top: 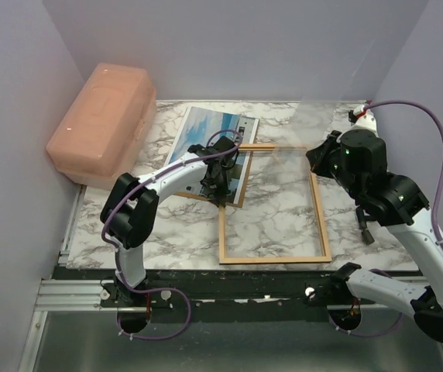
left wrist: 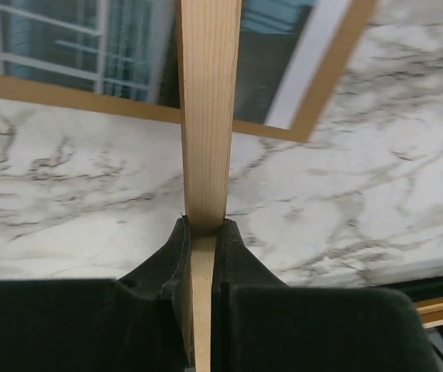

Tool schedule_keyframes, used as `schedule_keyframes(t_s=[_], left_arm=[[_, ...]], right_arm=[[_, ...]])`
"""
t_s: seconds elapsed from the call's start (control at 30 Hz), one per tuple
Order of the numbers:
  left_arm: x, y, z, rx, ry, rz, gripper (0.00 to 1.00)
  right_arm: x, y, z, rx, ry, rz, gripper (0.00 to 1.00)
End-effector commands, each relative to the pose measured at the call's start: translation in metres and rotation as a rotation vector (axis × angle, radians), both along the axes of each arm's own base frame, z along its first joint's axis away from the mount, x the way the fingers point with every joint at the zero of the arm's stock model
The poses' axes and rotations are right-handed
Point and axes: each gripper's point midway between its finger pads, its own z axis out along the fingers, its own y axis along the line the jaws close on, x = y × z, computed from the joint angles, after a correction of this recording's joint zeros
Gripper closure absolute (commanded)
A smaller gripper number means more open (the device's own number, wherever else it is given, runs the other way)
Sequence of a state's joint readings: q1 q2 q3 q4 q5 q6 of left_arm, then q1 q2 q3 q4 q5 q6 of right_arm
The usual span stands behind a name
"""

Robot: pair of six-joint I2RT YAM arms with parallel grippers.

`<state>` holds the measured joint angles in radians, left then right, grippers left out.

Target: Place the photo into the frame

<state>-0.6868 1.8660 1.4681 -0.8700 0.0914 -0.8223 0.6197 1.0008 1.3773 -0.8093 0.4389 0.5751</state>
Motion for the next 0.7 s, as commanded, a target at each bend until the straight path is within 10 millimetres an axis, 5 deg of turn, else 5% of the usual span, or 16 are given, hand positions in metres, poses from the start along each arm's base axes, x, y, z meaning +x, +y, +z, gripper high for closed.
schedule_keyframes(t_s=[0.0, 0.2, 0.33, 0.4, 0.53, 0.67], left_arm=[[-0.004, 0.026, 0.003, 0.033, -0.05, -0.009, 1.0], [-0.014, 0.054, -0.025, 0.127, -0.009, 0.021, 1.0], [-0.015, 0.064, -0.034, 0.18, 0.001, 0.025, 0.88], [-0.013, 0.064, -0.029, 0.175, -0.012, 0.026, 0.77], [-0.013, 0.066, -0.014, 0.14, -0.046, 0.027, 0.34], [-0.015, 0.068, 0.011, 0.08, -0.118, 0.03, 0.26]], right_arm=[[0.004, 0.023, 0.004, 0.069, -0.019, 0.088, 1.0], [0.003, 0.032, -0.009, 0.089, 0.006, 0.119, 1.0], [0.0, 0.036, -0.015, 0.095, 0.024, 0.143, 1.0], [-0.001, 0.039, -0.018, 0.103, 0.031, 0.156, 1.0], [-0.005, 0.051, -0.023, 0.133, 0.054, 0.211, 1.0], [-0.01, 0.064, -0.025, 0.17, 0.072, 0.276, 1.0]])
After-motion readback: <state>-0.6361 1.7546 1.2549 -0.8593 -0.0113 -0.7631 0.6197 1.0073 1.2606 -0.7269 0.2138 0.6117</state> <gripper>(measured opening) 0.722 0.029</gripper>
